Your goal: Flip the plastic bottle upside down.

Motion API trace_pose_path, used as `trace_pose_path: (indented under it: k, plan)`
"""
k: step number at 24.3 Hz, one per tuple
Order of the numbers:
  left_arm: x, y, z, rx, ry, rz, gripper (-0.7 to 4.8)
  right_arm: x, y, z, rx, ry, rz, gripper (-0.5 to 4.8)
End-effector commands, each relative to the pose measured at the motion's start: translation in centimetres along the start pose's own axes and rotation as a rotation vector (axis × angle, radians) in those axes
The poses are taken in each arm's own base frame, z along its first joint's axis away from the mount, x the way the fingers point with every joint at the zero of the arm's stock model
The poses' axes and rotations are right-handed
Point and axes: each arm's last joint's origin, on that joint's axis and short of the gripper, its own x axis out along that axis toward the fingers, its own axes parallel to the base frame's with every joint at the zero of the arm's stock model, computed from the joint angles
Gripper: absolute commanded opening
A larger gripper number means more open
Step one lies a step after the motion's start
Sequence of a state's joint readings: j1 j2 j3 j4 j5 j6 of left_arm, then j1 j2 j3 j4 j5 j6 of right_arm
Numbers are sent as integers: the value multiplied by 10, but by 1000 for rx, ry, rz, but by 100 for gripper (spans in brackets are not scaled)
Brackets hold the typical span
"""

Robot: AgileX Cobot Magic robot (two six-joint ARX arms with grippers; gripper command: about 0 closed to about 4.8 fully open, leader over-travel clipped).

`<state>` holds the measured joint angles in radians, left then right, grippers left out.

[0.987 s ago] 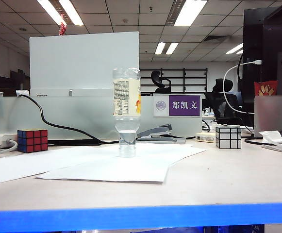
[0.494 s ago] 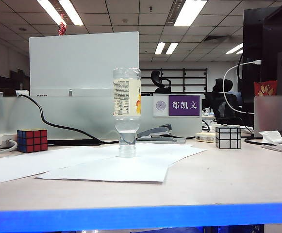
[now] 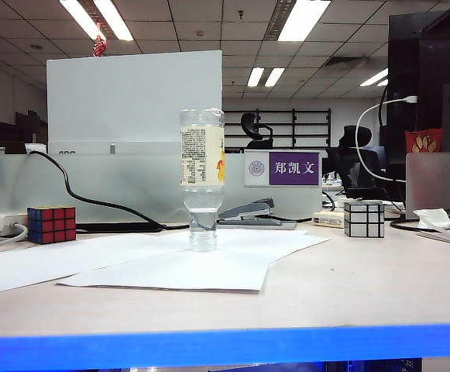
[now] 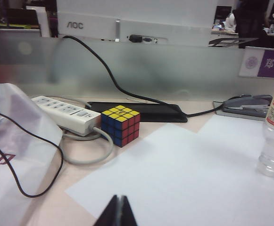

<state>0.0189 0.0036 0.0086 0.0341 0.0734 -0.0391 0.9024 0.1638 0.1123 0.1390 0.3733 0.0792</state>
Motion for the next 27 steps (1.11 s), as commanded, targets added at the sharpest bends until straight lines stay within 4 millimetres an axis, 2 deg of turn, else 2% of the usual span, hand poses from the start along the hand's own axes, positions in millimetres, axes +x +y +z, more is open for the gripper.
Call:
trace_pose_path:
  k: [1,6,27]
  plan:
    - [0,1,1,-23,-11,16,-3,0,0,2,8,-14,4,9]
    - [0,2,0,-75,-7,73,-3,0,0,2,8,-14,4,9]
    - [0,2,1,-65,-8,75,-3,0,0,2,9,-15,4,9]
